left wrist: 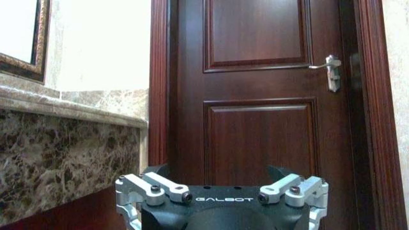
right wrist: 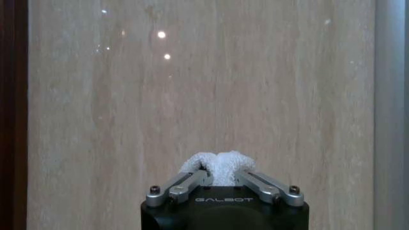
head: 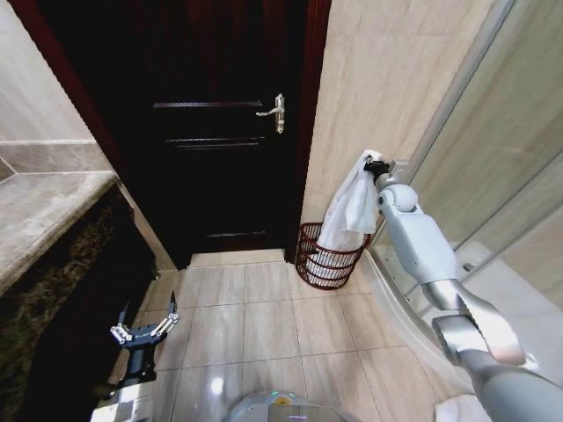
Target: Discard the used towel into the hamper.
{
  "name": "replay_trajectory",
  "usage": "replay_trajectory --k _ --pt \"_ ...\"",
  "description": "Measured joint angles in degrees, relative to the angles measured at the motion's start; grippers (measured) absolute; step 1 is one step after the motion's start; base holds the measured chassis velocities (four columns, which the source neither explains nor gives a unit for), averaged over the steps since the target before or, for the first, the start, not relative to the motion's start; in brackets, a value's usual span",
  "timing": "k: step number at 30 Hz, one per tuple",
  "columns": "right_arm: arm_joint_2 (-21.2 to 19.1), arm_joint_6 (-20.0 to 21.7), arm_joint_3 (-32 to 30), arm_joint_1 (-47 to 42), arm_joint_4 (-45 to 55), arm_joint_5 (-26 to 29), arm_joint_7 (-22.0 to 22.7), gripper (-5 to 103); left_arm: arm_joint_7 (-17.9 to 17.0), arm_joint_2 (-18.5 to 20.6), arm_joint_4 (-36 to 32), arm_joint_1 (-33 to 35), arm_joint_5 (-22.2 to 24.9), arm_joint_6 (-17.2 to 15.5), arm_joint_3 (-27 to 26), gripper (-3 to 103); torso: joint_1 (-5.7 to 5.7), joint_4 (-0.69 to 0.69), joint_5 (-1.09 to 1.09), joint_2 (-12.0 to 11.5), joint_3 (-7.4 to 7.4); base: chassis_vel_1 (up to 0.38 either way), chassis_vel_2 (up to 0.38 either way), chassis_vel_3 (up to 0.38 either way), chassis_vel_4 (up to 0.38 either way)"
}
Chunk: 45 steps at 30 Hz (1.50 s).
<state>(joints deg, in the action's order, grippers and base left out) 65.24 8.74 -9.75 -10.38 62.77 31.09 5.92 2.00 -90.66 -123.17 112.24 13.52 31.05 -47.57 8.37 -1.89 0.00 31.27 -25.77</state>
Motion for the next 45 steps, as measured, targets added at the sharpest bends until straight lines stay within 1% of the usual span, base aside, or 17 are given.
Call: replay_trajectory --k 7,14,18,22,29,33,36,45 --pt "0.8 -0.4 -0.2 0.4 -1.8 -0.3 -0.4 4 0.0 -0.1 0.0 0.4 0.0 0.4 -0.2 100 -0.53 0.0 0.0 -1.5 0.98 0.0 0.0 0.0 0.0" --pt "1.0 -0.4 -0.5 0.0 -1.8 -0.4 -0.5 4 0.0 -0.3 0.0 0.7 0.0 0.7 -0.2 100 -1.35 0.0 0.0 -3.5 2.16 0.0 0.0 0.0 0.0" --pt "1.0 -0.4 -0.7 -0.3 -1.8 -0.5 -0.6 4 0.0 -0.3 0.0 0.7 0.0 0.7 -0.2 100 -1.55 0.0 0.0 -4.1 2.53 0.0 0.0 0.0 0.0" --pt "1.2 -0.6 -1.2 -0.4 -2.6 -0.8 -0.9 4 0.1 -0.3 -0.1 0.8 -0.1 0.7 -0.2 100 -2.04 0.0 0.0 -5.4 3.36 0.0 0.0 0.0 0.0" --pt "1.5 -0.7 -1.5 -0.3 -3.0 -1.0 -1.1 4 0.2 -0.3 -0.1 0.8 -0.1 0.7 -0.3 100 -2.6 0.0 0.0 -6.8 4.16 0.0 0.0 0.0 0.0" --pt "1.9 -0.9 -1.6 -0.4 -3.3 -1.3 -1.1 4 0.2 -0.3 -0.1 0.9 -0.1 0.9 -0.3 100 -2.93 0.0 0.0 -7.6 4.71 0.0 0.0 0.0 0.0" --pt "2.6 -1.6 -1.8 -0.3 -4.2 -1.8 -1.2 4 0.3 -0.2 0.0 1.0 -0.1 1.0 -0.4 100 -3.26 0.0 0.0 -8.7 5.4 0.0 0.0 0.0 0.0" --pt "4.3 -1.7 -2.4 -0.4 -4.6 -2.2 -1.3 4 0.6 0.1 0.4 0.6 0.0 1.0 -1.1 100 -3.92 -0.01 -0.01 -10.5 6.55 0.0 0.0 0.0 0.0"
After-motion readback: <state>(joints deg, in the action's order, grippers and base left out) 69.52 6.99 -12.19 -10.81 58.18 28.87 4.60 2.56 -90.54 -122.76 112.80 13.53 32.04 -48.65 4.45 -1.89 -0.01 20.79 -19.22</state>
